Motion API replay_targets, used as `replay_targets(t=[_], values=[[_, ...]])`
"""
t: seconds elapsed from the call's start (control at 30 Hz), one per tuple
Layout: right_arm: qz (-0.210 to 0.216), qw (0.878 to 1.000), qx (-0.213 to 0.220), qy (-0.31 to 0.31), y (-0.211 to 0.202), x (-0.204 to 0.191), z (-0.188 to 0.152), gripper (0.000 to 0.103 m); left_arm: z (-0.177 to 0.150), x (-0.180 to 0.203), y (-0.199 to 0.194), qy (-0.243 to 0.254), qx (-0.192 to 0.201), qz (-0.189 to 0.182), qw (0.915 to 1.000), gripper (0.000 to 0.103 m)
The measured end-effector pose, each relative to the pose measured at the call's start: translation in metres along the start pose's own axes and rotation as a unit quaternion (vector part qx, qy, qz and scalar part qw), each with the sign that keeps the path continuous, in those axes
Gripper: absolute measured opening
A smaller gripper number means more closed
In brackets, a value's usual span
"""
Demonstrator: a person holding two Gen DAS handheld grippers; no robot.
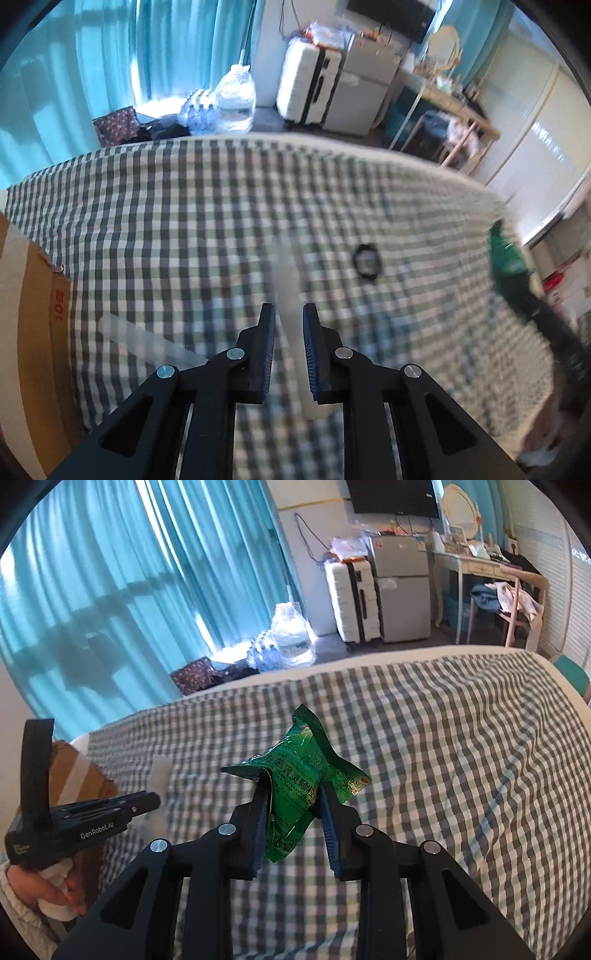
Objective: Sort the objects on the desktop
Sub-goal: 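Grasp the white plastic tube with the left tool and lift it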
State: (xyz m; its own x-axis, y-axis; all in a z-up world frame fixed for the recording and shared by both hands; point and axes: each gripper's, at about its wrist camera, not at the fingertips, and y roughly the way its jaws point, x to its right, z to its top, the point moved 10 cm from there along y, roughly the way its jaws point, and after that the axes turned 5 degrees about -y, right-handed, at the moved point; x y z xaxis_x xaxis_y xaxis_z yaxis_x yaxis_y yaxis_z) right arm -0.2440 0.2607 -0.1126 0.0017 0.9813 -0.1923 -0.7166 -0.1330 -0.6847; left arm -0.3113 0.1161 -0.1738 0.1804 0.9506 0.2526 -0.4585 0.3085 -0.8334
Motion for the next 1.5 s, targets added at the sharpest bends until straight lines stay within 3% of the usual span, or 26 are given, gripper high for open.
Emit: replay_targets(t=[0.23,0.37,0.4,0.5,0.53,0.63,0.93,0.97,1.03,1.1,1.3,1.5], values=[[0.010,1.000,0.011,-0.009,-0.032,-0.023,-0.006,0.026,0.007,0.021,-0.056,0.012,0.038,-0.016,0.9991,0.016],[0.011,1.000,0.020,-0.009,-0.049,-0.029,-0.012,0.026,-0.007,0.024,-0.064,0.006,0.028,-0.022,0.9993,0.018],[0.012,1.000,0.020,-0.008,-0.051,-0.030,-0.014,0.026,-0.012,0.022,-0.060,0.006,0.021,-0.018,0.9996,0.024],[0.011,1.000,0.016,-0.004,-0.050,-0.026,-0.021,0.026,-0.035,0.016,-0.038,-0.026,0.001,0.000,0.9996,0.070],[0.010,1.000,0.015,-0.003,-0.050,-0.025,-0.022,0.026,-0.040,0.013,-0.031,-0.043,-0.002,0.002,0.9991,0.071],[0.012,1.000,0.008,0.000,-0.044,-0.018,-0.027,0.026,-0.059,0.013,0.000,-0.074,-0.032,0.000,0.9967,0.071],[-0.006,1.000,-0.020,0.008,-0.013,0.017,-0.042,0.026,-0.078,0.026,0.072,-0.073,-0.076,0.025,0.9941,0.071],[-0.007,1.000,-0.022,0.009,-0.010,0.021,-0.042,0.026,-0.075,0.027,0.073,-0.070,-0.068,0.024,0.9949,0.070],[-0.003,1.000,-0.024,0.016,-0.007,0.027,-0.042,0.026,-0.068,0.032,0.070,-0.049,-0.049,0.019,0.9975,0.025],[-0.003,1.000,-0.025,0.016,-0.006,0.031,-0.042,0.026,-0.065,0.035,0.069,-0.032,-0.049,0.013,0.9982,0.024],[-0.007,1.000,-0.024,0.005,-0.012,0.022,-0.043,0.026,-0.057,0.032,0.042,-0.051,-0.025,-0.015,0.9983,0.023],[-0.002,1.000,0.009,-0.010,-0.042,-0.004,-0.030,0.026,-0.031,0.043,-0.018,-0.047,0.040,-0.055,0.9966,0.023]])
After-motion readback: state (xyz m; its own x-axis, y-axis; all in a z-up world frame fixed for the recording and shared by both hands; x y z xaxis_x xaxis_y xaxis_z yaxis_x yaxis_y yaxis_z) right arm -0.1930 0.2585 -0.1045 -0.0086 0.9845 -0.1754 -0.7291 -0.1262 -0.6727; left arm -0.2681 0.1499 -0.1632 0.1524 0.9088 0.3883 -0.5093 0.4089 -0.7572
